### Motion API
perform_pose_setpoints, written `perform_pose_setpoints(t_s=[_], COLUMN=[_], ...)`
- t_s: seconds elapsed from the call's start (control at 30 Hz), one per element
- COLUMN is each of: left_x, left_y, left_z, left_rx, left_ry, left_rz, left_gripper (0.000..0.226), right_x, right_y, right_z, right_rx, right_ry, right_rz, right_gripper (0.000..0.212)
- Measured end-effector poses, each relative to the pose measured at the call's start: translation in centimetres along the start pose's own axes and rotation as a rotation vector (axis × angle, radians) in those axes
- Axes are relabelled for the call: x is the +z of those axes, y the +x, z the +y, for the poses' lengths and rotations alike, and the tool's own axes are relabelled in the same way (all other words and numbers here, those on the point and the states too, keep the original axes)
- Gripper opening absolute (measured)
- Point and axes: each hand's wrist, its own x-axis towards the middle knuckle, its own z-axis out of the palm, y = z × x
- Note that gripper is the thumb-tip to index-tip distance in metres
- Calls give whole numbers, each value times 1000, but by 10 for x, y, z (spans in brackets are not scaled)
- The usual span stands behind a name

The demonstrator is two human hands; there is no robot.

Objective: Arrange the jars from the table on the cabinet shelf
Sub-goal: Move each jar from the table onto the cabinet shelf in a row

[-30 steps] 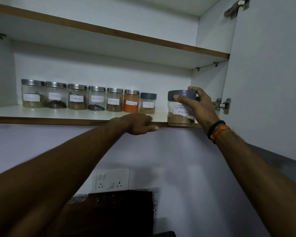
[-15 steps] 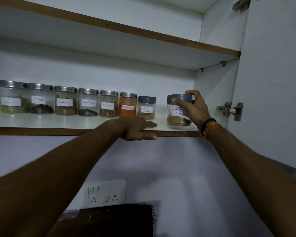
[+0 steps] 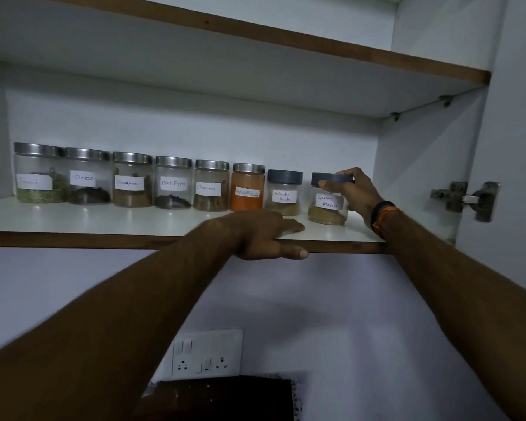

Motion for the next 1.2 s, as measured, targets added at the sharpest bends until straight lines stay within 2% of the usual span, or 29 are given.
perform_pose_setpoints(t_s=[0.13, 0.43, 1.03, 1.1, 1.2], left_x=[-1, -1, 1, 1, 1], left_y=[0, 3, 8, 8, 7], left_z=[0, 0, -4, -4, -4], left_rx=[-7, -49, -75, -75, -73], left_ry=[-23, -124, -155, -153, -137], left_rz=[1, 8, 16, 15, 16], left_gripper=[73, 73, 73, 73, 74], right_x=[4, 12, 20, 21, 25], right_y=[14, 41, 53, 51, 46], right_z=[5, 9, 15, 15, 14], right_rx=[-17, 42, 8, 12, 23], right_ry=[-33, -75, -164, -159, -160], right_rz=[-6, -60, -69, -71, -68], right_gripper=[49, 54, 58, 63, 84])
